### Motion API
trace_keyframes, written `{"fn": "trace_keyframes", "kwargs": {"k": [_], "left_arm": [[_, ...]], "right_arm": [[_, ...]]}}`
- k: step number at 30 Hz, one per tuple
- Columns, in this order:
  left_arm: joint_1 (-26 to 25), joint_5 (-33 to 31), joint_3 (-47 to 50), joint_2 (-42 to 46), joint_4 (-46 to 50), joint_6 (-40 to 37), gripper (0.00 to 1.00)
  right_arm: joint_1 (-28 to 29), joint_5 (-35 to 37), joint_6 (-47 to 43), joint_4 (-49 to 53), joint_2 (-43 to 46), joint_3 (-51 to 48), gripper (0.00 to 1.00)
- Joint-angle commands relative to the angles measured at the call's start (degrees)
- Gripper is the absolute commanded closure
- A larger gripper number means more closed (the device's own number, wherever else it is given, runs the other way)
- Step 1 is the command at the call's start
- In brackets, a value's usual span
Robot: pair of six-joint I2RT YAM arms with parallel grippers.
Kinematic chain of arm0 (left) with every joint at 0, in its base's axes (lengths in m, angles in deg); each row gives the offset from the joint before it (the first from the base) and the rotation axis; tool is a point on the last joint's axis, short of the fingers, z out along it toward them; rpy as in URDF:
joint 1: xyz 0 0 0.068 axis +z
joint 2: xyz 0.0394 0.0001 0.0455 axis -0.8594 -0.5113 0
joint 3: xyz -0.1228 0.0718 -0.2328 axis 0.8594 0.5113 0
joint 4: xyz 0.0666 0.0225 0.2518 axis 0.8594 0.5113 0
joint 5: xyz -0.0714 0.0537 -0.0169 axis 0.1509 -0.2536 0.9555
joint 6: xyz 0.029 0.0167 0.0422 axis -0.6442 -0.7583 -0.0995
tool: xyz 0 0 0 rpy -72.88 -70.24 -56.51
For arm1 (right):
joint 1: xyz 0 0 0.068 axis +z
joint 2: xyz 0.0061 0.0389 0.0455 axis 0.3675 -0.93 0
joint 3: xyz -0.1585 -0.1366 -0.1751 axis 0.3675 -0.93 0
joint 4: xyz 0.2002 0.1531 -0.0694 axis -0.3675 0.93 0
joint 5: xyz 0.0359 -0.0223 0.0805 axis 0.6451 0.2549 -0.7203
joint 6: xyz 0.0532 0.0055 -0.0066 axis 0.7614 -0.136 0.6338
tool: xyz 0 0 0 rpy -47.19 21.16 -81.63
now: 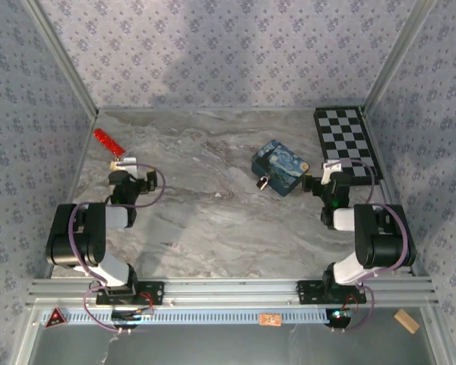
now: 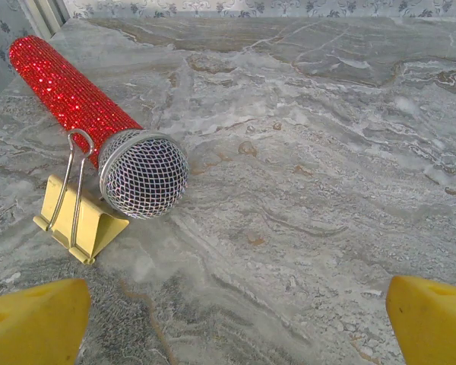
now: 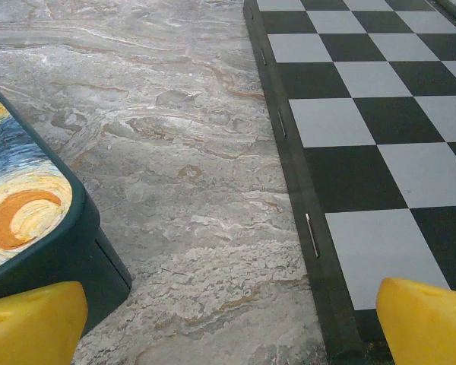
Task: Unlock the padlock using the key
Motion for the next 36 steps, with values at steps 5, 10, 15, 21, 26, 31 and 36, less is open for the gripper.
{"fn": "trace_keyframes", "kwargs": {"k": [5, 10, 15, 21, 26, 31, 36], "left_arm": [[-0.31, -0.49, -0.06, 0.4, -0.07, 0.11, 0.0], [-0.31, -0.49, -0.07, 0.45, -0.06, 0.19, 0.0], [-0.35, -0.43, -0.07, 0.48, -0.06, 0.2, 0.0], [-0.36, -0.47, -0.08, 0.48, -0.06, 0.27, 0.0], [-0.27, -0.25, -0.07, 0.4, -0.06, 0.34, 0.0], [-2.72, -3.76, -1.57, 4.01, 5.41, -1.73, 0.0], [-10.51, -11.35, -3.26, 13.86, 14.07, -7.3, 0.0]], "right_arm": [[0.18, 0.0, 0.61, -0.6, 0.03, 0.79, 0.0], [0.17, -0.02, 0.66, -0.6, 0.03, 0.79, 0.0], [0.2, -0.02, 0.64, -0.6, 0.02, 0.84, 0.0], [0.09, -0.15, 0.7, -0.51, 0.03, 0.91, 0.0], [0.09, -0.65, 0.55, -0.81, 0.16, 0.81, 0.0], [1.33, -4.26, -2.71, 3.99, 4.87, 1.21, 0.0], [3.74, 0.55, -4.04, 9.9, 15.77, -0.83, 0.0]]}}
